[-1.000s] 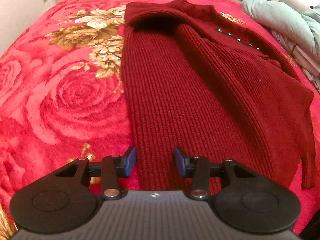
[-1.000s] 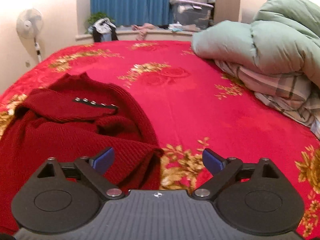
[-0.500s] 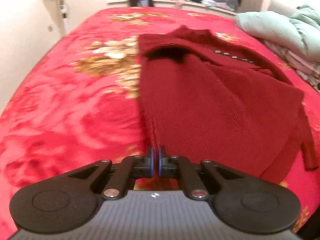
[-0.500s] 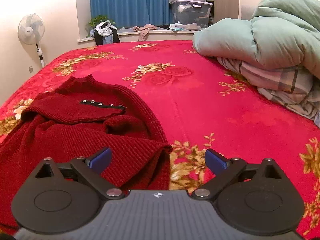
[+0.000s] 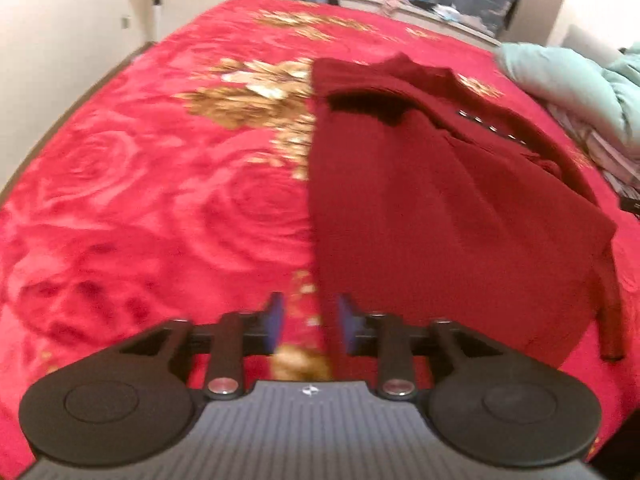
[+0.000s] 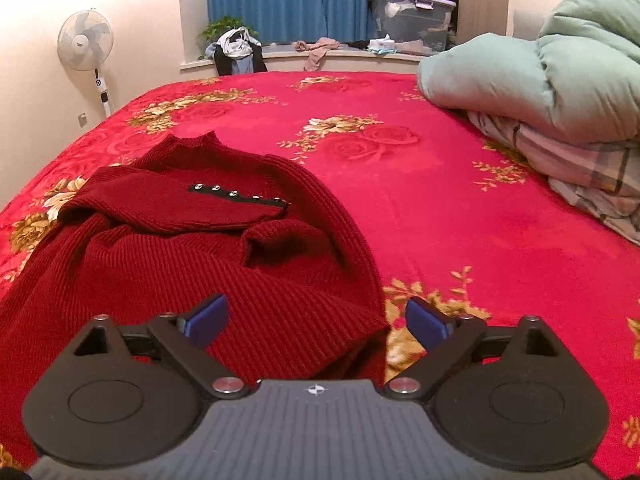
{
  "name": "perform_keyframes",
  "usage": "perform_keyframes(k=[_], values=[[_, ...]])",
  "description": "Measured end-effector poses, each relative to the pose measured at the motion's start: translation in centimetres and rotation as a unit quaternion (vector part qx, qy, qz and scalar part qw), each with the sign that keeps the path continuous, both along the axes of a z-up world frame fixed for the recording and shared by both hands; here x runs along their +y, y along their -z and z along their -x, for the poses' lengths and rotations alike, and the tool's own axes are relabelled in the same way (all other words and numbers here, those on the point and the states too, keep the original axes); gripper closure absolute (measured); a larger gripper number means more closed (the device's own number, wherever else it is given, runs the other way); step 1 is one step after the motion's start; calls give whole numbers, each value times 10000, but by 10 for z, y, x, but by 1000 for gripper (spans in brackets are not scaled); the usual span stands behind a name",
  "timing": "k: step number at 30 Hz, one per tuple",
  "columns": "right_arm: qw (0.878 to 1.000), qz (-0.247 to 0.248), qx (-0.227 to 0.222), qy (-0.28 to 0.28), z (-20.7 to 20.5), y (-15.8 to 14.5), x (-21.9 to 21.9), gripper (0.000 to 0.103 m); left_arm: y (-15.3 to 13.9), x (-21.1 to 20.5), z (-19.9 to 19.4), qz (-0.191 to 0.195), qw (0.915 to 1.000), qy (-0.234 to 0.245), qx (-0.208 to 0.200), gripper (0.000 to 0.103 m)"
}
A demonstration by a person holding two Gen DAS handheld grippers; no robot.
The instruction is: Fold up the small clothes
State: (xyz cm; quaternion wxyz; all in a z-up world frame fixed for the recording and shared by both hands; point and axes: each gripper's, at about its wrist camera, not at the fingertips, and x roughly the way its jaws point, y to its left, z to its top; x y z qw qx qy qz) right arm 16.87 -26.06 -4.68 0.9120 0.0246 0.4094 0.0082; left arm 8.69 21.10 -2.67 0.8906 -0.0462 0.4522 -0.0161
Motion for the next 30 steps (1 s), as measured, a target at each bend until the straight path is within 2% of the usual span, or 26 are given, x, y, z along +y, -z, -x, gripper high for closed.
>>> perform_keyframes(k=[2,9,13,15,16,17,18,19,20,22,26,30], values=[[9998,112,130,-46,-12,8,2,4,9,-12,-10,-17,9998,115,132,47],[9976,284,613,-143,-53,47,-2,5,43,-27,-38,-84,9968,225,757,46],[9948,158,916,-419,-62,69,-1,8,49,-24,-44,-20,9964,195,828,47],[9938,247,924,-576,-60,74,1,10,50,-24,-47,58,9964,179,833,55],[9936,225,897,-643,-58,75,1,16,49,-24,-47,85,9964,187,823,61],[9937,196,866,-689,-57,75,2,19,48,-26,-47,83,9965,212,800,72],[9937,167,828,-737,-55,74,1,30,47,-27,-47,-3,9968,221,764,84],[9936,154,800,-784,-52,72,1,46,45,-28,-46,-82,9971,224,728,90],[9933,127,802,-829,-51,71,1,54,44,-28,-45,-86,9974,213,689,91],[9928,110,812,-871,-45,68,2,79,39,-25,-42,10,9981,148,594,93],[9917,62,721,-1059,-26,55,3,83,22,-22,-24,78,9995,224,220,95],[9898,-254,591,-1274,2,31,4,84,-1,-8,2,307,9992,220,-152,98]])
